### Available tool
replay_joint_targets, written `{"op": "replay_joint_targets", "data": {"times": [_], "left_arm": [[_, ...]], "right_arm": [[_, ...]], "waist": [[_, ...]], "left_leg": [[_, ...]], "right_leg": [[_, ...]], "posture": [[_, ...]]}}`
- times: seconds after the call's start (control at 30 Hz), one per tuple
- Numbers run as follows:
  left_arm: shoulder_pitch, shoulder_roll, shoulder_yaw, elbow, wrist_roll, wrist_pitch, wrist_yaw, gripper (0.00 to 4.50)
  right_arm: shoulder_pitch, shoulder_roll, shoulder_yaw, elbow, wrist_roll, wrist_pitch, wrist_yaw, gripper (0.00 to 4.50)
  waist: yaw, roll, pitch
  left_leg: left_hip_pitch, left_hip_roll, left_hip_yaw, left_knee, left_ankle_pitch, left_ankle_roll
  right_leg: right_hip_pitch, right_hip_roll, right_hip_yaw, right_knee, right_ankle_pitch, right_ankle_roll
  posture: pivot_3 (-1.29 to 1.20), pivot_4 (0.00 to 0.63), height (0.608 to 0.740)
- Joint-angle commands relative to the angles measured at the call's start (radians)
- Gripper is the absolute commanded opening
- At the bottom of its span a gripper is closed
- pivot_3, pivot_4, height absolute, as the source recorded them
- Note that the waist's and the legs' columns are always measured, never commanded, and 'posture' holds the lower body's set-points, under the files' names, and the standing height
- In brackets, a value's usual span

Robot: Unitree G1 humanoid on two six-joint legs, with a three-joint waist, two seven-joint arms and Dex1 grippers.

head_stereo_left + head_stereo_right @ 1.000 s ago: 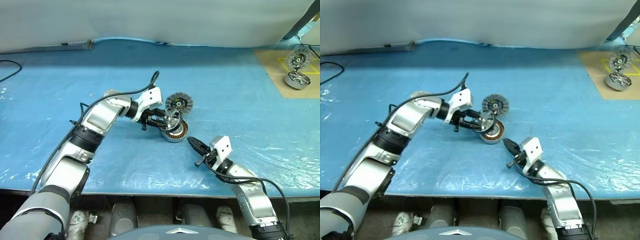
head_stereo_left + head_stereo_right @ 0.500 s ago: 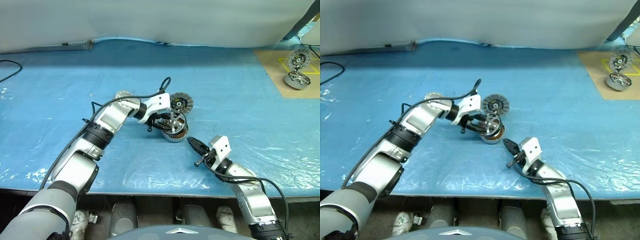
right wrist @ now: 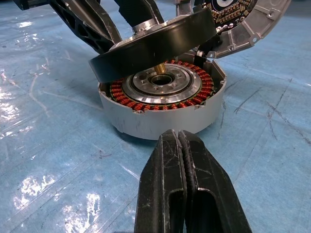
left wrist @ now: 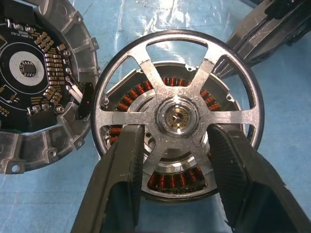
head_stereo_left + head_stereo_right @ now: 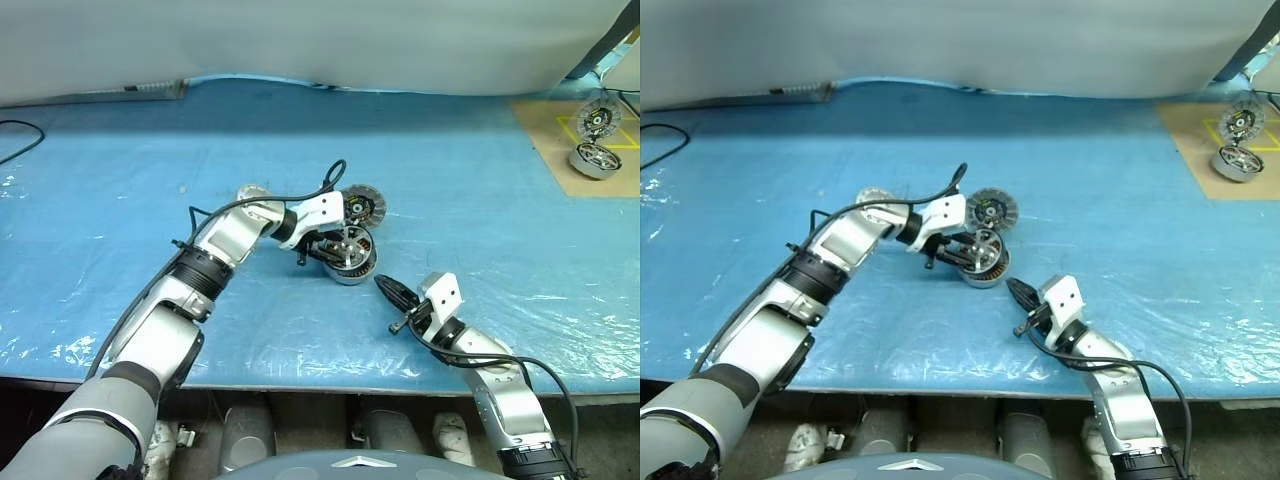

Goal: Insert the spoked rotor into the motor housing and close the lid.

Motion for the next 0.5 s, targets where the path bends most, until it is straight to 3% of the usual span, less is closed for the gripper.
{"op": "replay_joint_targets", "data": {"times": [0.03, 0.5], "left_arm": [[-0.018, -0.001, 0.006, 0.008, 0.009, -0.02, 0.001, 1.67], [-0.009, 0.01, 0.009, 0.006, 0.013, -0.006, 0.001, 1.67]], "right_arm": [[0.006, -0.008, -0.01, -0.027, 0.002, -0.011, -0.006, 0.0], [0.0, -0.015, 0.001, -0.012, -0.008, -0.009, -0.012, 0.0]], "waist": [[0.0, 0.0, 0.0], [-0.001, 0.0, 0.0]], "left_leg": [[0.0, 0.0, 0.0, 0.0, 0.0, 0.0], [0.0, 0.0, 0.0, 0.0, 0.0, 0.0]], "right_leg": [[0.0, 0.0, 0.0, 0.0, 0.0, 0.0], [0.0, 0.0, 0.0, 0.0, 0.0, 0.0]], "posture": [[0.0, 0.15, 0.74], [0.0, 0.15, 0.74]]}}
